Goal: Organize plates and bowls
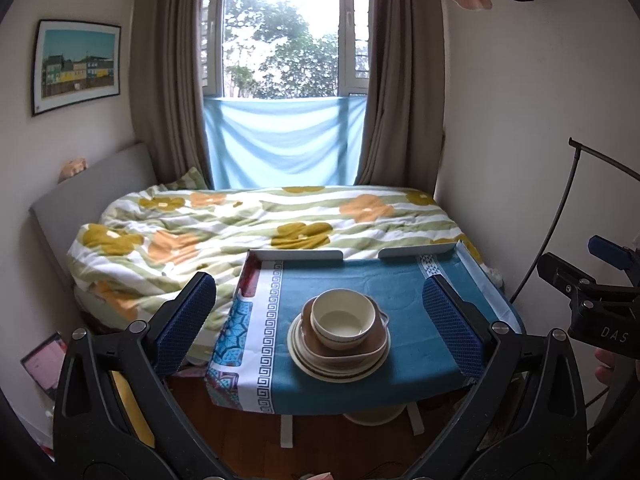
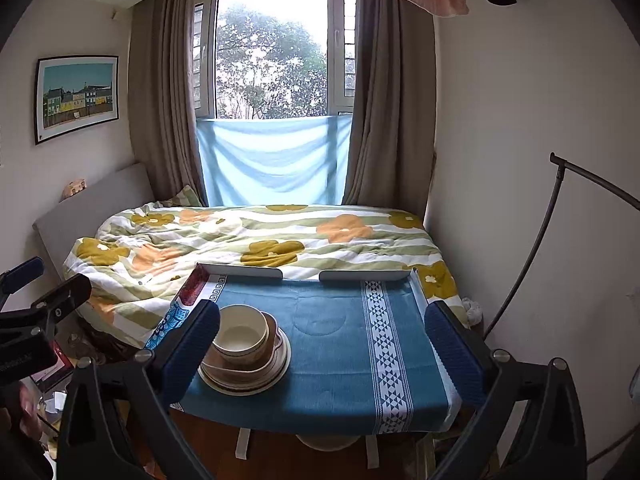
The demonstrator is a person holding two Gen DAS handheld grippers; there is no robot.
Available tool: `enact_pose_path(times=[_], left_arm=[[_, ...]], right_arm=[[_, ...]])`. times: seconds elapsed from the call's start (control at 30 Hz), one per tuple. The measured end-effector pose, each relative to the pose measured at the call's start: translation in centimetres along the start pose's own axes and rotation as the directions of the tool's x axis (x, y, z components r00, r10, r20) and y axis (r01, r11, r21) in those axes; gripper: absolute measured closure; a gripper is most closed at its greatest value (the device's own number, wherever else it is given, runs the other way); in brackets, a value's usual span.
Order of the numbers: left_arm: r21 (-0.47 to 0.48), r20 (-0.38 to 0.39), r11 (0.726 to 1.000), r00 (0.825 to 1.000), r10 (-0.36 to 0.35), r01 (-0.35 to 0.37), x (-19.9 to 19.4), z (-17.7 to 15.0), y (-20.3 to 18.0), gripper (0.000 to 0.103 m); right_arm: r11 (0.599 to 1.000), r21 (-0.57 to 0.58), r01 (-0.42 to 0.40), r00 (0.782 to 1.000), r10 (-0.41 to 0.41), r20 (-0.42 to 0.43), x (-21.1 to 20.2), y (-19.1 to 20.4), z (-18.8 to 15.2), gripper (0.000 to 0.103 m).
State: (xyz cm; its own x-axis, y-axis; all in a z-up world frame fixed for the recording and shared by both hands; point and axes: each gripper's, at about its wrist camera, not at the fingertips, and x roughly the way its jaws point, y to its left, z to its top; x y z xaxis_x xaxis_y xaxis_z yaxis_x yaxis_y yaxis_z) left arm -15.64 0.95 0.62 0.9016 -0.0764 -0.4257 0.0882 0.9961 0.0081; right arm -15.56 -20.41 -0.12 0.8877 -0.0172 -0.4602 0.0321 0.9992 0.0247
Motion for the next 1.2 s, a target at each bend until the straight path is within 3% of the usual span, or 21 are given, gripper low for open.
enact_pose_path(times=[1.2], left_arm=[[0.014,0.037,1.000,0.999,-0.002,0.001,-2.7,-0.2,-0.2,0.000]], right_arm=[[1.000,-0.002,0.012,1.000,-0.011,0.027,-2.5,0.6,0.7,0.001]])
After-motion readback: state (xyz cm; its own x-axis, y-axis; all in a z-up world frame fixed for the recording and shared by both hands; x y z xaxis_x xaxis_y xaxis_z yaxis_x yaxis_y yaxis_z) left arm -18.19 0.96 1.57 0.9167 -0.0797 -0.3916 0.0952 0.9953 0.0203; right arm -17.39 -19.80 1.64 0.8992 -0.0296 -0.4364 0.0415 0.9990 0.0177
